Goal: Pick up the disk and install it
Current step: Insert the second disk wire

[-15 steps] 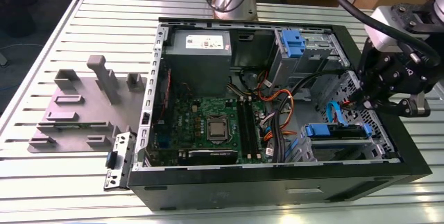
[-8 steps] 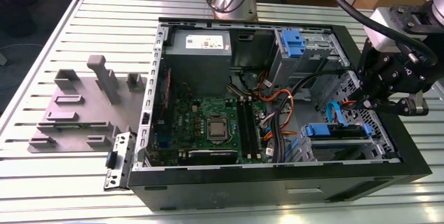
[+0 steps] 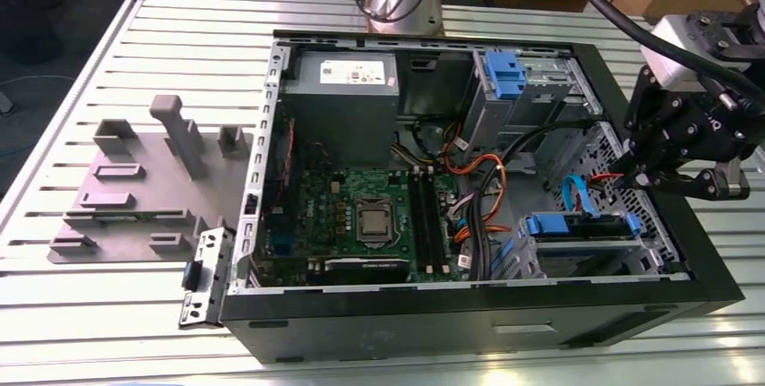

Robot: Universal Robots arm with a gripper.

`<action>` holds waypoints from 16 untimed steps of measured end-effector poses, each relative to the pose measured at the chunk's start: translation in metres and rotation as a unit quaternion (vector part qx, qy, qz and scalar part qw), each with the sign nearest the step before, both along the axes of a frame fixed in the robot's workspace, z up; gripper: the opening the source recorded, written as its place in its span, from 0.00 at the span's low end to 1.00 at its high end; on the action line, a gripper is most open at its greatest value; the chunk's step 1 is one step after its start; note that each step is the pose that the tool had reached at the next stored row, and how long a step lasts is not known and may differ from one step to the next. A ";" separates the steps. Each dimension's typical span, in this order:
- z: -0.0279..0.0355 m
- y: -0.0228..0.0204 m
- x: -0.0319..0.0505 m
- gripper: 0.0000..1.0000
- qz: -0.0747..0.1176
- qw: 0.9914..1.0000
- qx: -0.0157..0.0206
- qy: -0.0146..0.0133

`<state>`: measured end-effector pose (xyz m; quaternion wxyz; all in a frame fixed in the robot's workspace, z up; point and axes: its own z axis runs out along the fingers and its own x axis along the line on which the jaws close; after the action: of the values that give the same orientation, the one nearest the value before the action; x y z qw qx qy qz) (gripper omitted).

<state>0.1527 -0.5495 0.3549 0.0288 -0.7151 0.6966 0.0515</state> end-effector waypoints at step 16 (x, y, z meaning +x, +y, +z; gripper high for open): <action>0.0026 0.0003 0.0004 0.24 0.000 1.000 0.000 0.000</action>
<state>0.1532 -0.5492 0.3575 0.0289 -0.7150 0.6966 0.0516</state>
